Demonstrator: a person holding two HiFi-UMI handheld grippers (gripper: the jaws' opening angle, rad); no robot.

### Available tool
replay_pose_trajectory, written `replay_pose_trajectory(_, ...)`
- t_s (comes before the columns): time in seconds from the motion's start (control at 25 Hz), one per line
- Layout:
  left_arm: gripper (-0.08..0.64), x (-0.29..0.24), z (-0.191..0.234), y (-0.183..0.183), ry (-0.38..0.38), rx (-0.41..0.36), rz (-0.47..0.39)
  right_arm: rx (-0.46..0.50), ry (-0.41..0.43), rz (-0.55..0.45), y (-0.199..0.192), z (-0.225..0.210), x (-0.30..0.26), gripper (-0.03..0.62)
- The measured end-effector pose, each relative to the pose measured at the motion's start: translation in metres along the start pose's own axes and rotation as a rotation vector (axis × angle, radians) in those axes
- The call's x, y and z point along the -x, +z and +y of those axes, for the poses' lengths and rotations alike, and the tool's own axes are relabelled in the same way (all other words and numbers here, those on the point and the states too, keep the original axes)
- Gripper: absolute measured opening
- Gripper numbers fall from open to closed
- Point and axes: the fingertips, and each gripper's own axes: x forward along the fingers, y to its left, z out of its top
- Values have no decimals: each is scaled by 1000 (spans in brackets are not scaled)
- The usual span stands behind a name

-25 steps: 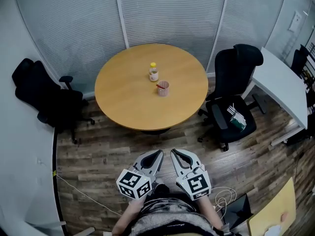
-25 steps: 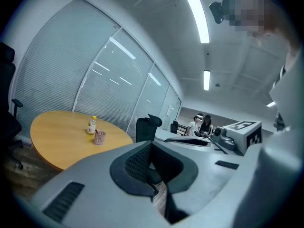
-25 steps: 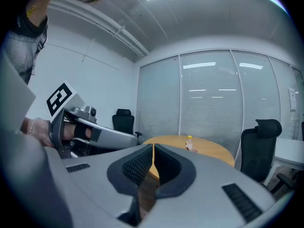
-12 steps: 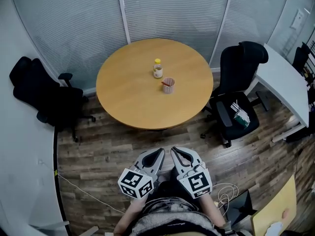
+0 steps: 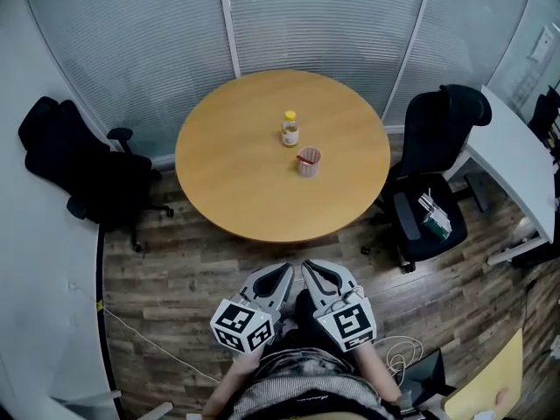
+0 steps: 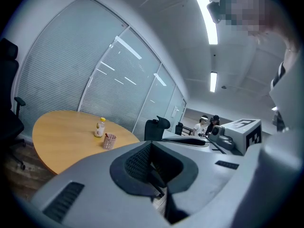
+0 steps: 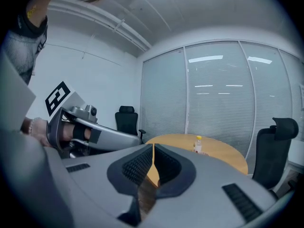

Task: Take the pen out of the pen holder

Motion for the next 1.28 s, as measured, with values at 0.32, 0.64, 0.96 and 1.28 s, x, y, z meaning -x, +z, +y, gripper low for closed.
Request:
replay_pose_trajectory(0.32, 5, -50, 44, 33, 58, -4, -8, 11, 45, -14, 19, -52, -47, 25)
replay_pose_trajectory(0.64, 5, -95, 71, 53, 92, 4, -8, 15, 79, -13, 29, -100, -83, 25)
replay_pose_trajectory(0.96, 5, -138, 84, 62, 125, 13, -11, 4, 129, -12, 29, -138, -111, 25)
replay_pose_trajectory(1.28, 5, -159, 103, 65, 206, 45, -39, 36, 204, -7, 26, -162, -134, 25)
